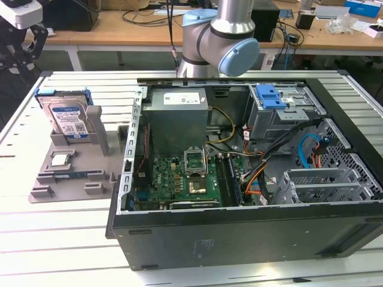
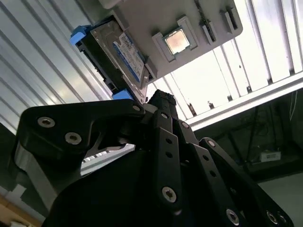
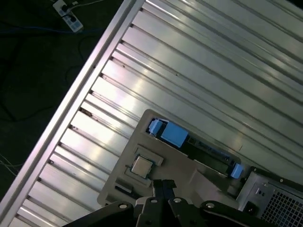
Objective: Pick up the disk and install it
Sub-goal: 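Pick up the disk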
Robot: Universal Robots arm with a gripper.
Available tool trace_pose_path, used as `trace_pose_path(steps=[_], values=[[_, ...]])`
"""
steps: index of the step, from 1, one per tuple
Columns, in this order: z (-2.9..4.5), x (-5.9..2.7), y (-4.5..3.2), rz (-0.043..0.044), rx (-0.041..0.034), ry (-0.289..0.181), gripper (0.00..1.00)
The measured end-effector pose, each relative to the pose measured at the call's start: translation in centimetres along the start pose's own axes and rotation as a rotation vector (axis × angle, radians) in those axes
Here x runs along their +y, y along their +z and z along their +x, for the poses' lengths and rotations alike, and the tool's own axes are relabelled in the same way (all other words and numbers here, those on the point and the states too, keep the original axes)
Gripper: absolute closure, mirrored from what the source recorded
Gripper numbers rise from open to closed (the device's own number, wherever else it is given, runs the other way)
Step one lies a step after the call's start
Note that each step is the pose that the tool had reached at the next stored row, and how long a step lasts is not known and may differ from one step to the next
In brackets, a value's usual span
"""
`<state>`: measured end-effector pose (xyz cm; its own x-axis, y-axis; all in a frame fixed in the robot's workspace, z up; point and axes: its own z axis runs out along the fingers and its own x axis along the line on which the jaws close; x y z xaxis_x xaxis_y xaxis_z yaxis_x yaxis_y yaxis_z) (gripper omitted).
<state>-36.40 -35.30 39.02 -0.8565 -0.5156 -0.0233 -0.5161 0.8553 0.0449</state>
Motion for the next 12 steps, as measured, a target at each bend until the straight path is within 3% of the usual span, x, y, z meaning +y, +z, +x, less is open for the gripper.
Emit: trace_pose_path(steps=[12], values=[[0.00,0.00,0.00,-0.0032,0.0062,-0.139,0.89]])
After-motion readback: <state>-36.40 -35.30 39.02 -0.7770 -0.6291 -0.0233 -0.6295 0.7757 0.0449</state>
